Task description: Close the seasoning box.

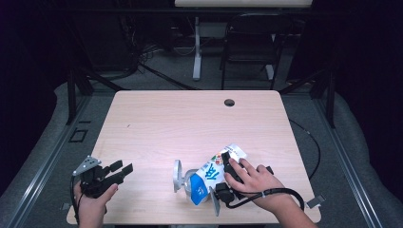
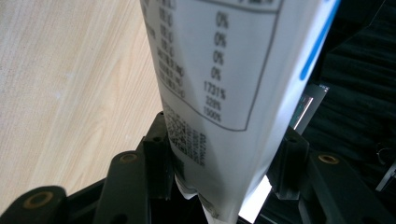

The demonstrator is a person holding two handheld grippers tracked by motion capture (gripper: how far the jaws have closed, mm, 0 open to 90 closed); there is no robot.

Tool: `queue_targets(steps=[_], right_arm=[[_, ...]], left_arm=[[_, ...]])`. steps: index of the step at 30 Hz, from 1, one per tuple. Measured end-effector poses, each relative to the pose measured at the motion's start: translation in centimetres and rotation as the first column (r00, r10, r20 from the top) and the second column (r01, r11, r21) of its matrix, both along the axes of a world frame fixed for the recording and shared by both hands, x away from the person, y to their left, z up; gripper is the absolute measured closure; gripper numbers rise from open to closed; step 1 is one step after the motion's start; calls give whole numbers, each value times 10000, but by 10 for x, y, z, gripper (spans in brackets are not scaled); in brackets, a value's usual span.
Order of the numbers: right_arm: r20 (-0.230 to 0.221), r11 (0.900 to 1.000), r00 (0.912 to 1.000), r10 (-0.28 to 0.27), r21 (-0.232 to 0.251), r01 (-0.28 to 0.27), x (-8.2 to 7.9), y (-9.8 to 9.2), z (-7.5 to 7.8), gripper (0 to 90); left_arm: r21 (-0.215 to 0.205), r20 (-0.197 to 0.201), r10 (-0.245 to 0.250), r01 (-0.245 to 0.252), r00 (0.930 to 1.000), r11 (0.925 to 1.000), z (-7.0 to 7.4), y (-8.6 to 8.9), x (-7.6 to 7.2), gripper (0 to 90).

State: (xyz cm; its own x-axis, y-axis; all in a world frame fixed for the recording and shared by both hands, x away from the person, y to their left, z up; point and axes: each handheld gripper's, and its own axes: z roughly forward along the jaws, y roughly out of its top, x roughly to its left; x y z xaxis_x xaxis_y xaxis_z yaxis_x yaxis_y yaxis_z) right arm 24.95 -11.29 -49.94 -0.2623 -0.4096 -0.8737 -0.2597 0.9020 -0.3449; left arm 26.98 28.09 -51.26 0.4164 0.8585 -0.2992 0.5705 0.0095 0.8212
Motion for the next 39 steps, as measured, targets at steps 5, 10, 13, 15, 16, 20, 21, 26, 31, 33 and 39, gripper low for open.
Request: queue_targets(steps=[5, 10, 13, 15, 16, 20, 21, 26, 31, 33, 39], right_arm=[[-12, 10000, 10000, -31, -9, 31, 0, 0, 0, 513], [19, 10000, 10000, -35, -64, 35, 0, 0, 0, 514], [58, 9999, 10000, -40, -96, 40, -1, 0, 0, 515], [44, 10000, 10000, -14, -72, 14, -1, 0, 0, 516], [76, 9999, 10000, -30, -122, 31, -1, 1, 0, 516], [91, 9999, 9999, -62, -131, 63, -1, 1, 0, 516], [77, 10000, 10000, -18, -94, 19, -1, 0, 0, 517], [108, 9999, 9999, -33, -105, 34, -1, 0, -1, 518], [120, 9999, 9999, -30, -109, 31, -1, 0, -1, 519], [114, 9999, 9999, -18, -111, 19, -1, 0, -1, 519], [109, 9999, 9999, -23, -115, 24, -1, 1, -1, 521]], left_arm=[[15, -38, -15, 15, 10000, 10000, 0, 1, 0, 478], [11, -3, 8, -8, 10000, 10000, 0, 0, 0, 478], [14, -5, 5, -5, 10000, 10000, 0, 0, 0, 477], [10, -2, 11, -11, 10000, 10000, 0, 0, 0, 477], [10, 0, 9, -9, 10000, 10000, 0, 0, 0, 478], [-14, 29, 37, -37, 10000, 10000, 0, 0, 0, 478], [-13, 29, 33, -33, 10000, 10000, 0, 0, 0, 477], [11, 2, 13, -13, 10000, 10000, 0, 0, 0, 477], [-7, 31, 37, -37, 10000, 10000, 0, 0, 0, 478], [-8, 29, 40, -40, 10000, 10000, 0, 1, 0, 477], [-11, 2, 55, -55, 10000, 10000, -1, 1, 1, 478]])
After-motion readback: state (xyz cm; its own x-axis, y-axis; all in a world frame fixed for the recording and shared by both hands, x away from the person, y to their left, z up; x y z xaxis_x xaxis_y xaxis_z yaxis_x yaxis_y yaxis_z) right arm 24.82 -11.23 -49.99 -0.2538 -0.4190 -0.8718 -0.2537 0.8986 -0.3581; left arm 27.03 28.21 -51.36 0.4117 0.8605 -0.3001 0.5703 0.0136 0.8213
